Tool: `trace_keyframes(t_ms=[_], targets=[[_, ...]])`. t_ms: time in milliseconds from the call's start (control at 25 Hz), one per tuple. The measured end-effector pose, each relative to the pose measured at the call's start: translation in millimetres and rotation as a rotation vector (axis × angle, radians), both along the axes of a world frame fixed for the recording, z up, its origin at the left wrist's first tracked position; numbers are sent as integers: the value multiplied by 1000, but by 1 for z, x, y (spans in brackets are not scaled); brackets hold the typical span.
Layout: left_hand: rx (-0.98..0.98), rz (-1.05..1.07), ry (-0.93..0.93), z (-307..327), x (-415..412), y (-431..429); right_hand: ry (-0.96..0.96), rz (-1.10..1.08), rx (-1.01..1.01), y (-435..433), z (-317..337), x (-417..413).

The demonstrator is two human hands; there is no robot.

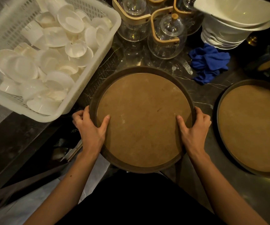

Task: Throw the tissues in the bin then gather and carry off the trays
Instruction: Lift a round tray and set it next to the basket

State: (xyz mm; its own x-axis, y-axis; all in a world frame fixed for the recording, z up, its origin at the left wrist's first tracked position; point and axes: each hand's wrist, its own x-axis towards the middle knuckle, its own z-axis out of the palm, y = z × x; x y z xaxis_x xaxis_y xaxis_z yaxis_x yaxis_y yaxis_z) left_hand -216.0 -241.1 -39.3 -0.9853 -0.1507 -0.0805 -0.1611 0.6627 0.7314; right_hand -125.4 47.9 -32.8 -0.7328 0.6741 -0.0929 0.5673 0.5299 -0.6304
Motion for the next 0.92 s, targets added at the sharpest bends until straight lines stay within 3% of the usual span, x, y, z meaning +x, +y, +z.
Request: trace_keyframes(t_ms=[600,920], targets=[[13,-25,-7,-8,-1,-5,27,-3,-18,-1,-9,1],[-121,-84,26,2,14,-4,-34,101,53,4,-5,6]])
